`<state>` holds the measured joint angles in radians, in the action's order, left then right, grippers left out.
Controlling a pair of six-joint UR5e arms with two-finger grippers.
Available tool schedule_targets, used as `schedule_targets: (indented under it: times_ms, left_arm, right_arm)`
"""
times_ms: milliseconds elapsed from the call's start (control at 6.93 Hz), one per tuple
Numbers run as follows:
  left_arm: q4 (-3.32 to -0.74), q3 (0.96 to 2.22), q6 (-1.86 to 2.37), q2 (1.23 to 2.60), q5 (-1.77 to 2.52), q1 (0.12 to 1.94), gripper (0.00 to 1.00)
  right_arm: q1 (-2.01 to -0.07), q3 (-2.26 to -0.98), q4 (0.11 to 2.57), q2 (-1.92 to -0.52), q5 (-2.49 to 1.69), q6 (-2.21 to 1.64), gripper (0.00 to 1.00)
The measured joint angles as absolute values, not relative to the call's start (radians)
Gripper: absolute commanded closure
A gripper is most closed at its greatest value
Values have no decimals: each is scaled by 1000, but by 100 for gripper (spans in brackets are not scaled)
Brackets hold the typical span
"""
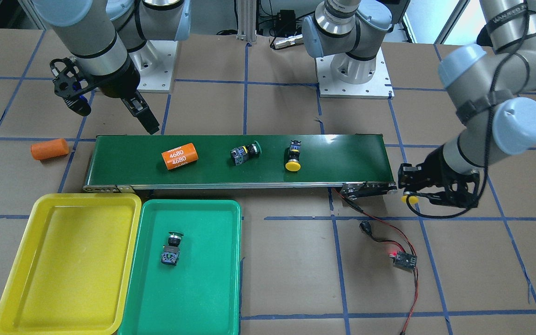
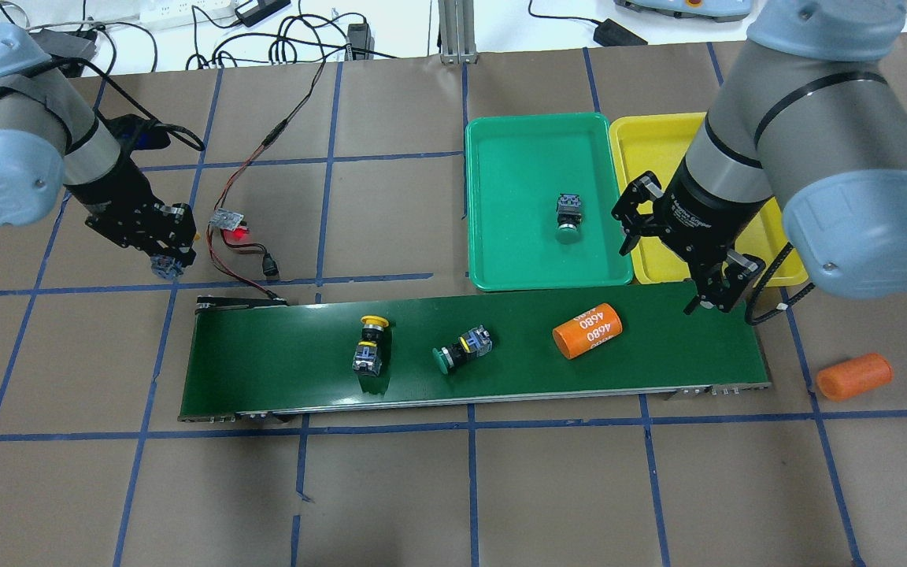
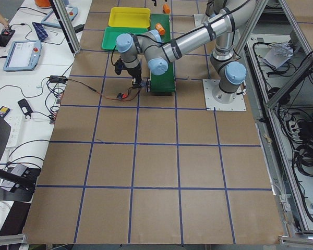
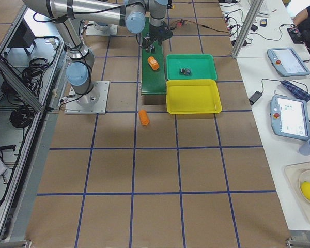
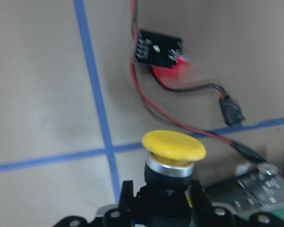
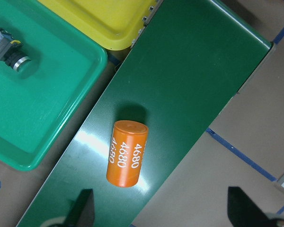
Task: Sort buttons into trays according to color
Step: 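Place yellow button on belt with left while right grasps a green button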
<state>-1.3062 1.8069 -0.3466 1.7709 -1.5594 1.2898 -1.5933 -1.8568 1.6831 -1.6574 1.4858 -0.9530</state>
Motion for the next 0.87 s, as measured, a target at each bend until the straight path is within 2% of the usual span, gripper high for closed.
schedule_targets:
  times_ms: [289, 433, 577, 721, 866]
  left_arm:
    - [-1251, 1983, -208, 1631, -1562, 1379, 100]
    - [-1226, 2059, -167, 1584, -1558, 1401, 73]
    - [-1190, 2115, -149, 1562, -1556, 1411, 54]
    - [-1166, 2148, -143, 1566, -1556, 1414, 16]
    - [-1152, 2164, -144, 1572, -1555, 1415, 0]
  right_arm:
    - [-1614, -1883, 1739, -1650, 1435, -1036, 0]
    - [-1638, -1887, 1759, -1633, 1422, -1087, 0]
    - [-1680, -1888, 1793, -1608, 1421, -1151, 0]
    - [-1728, -1888, 1834, -1570, 1432, -1209, 0]
    - [-1762, -1888, 1861, -1535, 1444, -1248, 0]
